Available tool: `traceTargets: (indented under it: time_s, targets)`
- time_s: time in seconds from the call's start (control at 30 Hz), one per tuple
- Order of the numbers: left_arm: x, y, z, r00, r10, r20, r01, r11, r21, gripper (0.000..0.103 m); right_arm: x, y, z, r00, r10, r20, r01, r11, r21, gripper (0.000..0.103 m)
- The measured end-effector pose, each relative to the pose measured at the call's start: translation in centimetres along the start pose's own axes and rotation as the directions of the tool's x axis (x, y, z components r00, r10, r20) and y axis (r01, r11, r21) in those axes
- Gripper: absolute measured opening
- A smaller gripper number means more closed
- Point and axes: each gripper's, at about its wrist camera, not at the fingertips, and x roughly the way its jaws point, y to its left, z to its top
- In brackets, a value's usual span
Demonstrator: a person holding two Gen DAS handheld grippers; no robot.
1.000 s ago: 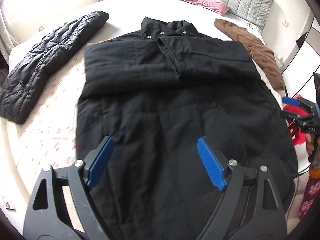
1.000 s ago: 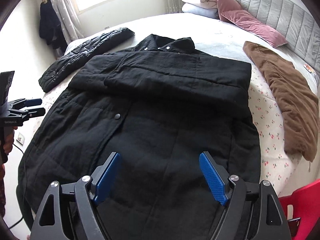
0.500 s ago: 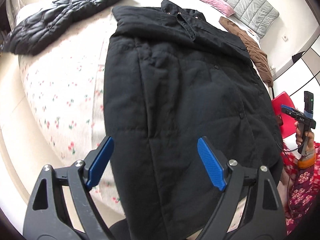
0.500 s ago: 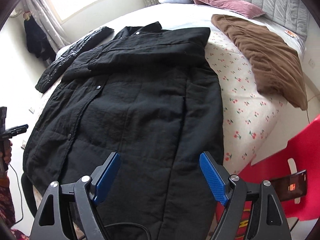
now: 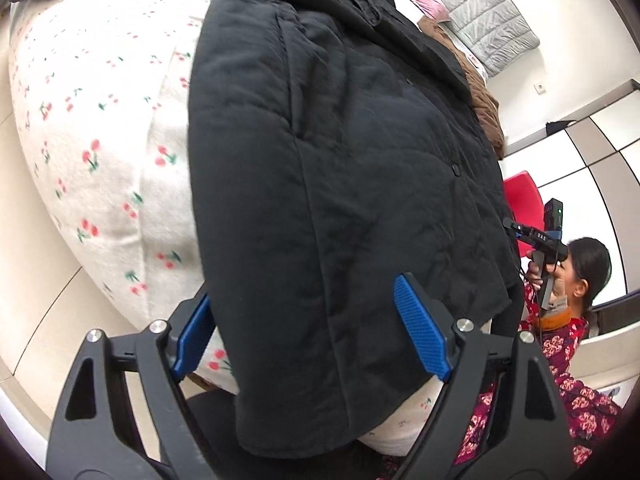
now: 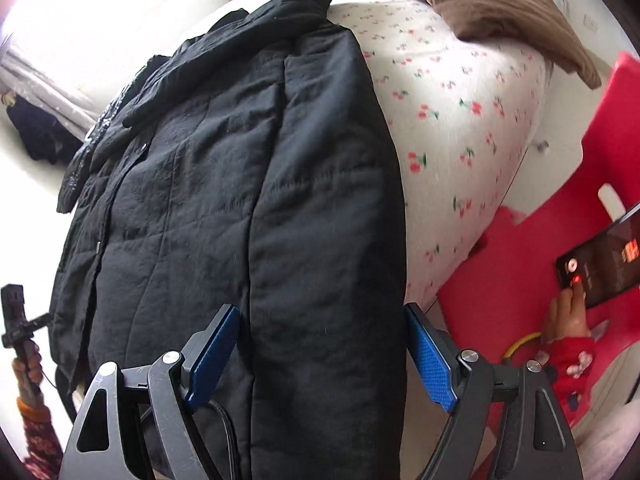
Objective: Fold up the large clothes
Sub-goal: 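Grasp the black coat hem with the left tool while the right tool grasps it too, then lift the coat hem with both tools and fold it toward the collar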
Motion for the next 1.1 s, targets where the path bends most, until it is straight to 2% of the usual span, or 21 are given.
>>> traceTargets:
  time_s: [0.17, 0.23, 0.3, 0.37, 0.4, 0.43, 0.47, 0.53, 0.63, 0.7, 0.87, 0.97, 1.1]
  targets:
    - [0.2, -1.8, -1.7, 0.999, -0.043, -0.009, 0.044, 0.999, 0.027, 0.074, -0.2, -1.3, -2.4, 0.996, 0.080, -0.029, -0.077, 0.993, 0.088, 0.082]
    - [-0.1, -2.6, -2.4, 1.000, -0.021, 0.005, 0.021, 0.999, 0.048, 0.062, -0.6, -1.5, -3.7, 0.989, 0.143, -0.029, -0.138, 0.979, 0.151, 0.068]
    - [-0.4, -3.1, -2.7, 1.000, -0.004, 0.012, 0.003, 0.998, 0.057, 0.051, -1.8, -0.9, -4.7, 0.992, 0.130, 0.005, -0.129, 0.981, 0.144, 0.046]
    - [-0.8, -3.5, -2.6, 1.000, -0.009, 0.018, 0.008, 0.998, 0.054, 0.039, -3.0, -0.2, -5.1, 0.992, 0.122, 0.027, -0.124, 0.983, 0.136, 0.028]
    - [-1.0, -3.6, -2.5, 1.000, -0.020, 0.017, 0.019, 0.999, 0.048, 0.029, -3.6, 0.1, -5.1, 0.992, 0.122, 0.037, -0.126, 0.983, 0.134, 0.020]
    - [-1.2, -3.8, -2.3, 0.999, -0.033, 0.019, 0.032, 0.999, 0.039, 0.020, -4.2, 0.5, -5.1, 0.989, 0.138, 0.046, -0.143, 0.982, 0.127, 0.016]
    - [-1.4, -3.9, -2.1, 0.999, -0.039, 0.028, 0.038, 0.999, 0.037, 0.016, -4.9, 0.8, -5.0, 0.981, 0.183, 0.065, -0.190, 0.973, 0.129, 0.011]
    - [-2.8, -4.2, -1.9, 0.994, -0.075, 0.075, 0.073, 0.997, 0.029, 0.012, -6.3, 1.5, -4.5, 0.965, 0.240, 0.101, -0.252, 0.960, 0.123, 0.008]
    - [-5.4, -5.4, -0.2, 0.972, -0.161, 0.169, 0.154, 0.987, 0.050, 0.011, -9.2, 3.6, -2.9, 0.939, 0.294, 0.180, -0.311, 0.948, 0.071, 0.007]
    - [-7.1, -6.5, 1.6, 0.956, -0.187, 0.227, 0.176, 0.982, 0.071, 0.011, -10.6, 5.5, -1.2, 0.927, 0.303, 0.220, -0.318, 0.947, 0.036, 0.007]
    - [-10.7, -9.8, 8.0, 0.912, -0.187, 0.364, 0.136, 0.977, 0.162, 0.011, -14.0, 9.1, 4.7, 0.896, 0.299, 0.329, -0.300, 0.953, -0.048, 0.007]
    - [-12.4, -10.5, 13.0, 0.884, -0.176, 0.433, 0.107, 0.978, 0.179, 0.011, -15.1, 10.0, 9.0, 0.876, 0.276, 0.394, -0.277, 0.959, -0.057, 0.007]
    - [-13.4, -9.6, 20.3, 0.850, -0.117, 0.513, 0.048, 0.988, 0.146, 0.011, -15.3, 9.4, 15.4, 0.860, 0.239, 0.450, -0.258, 0.966, -0.019, 0.007]
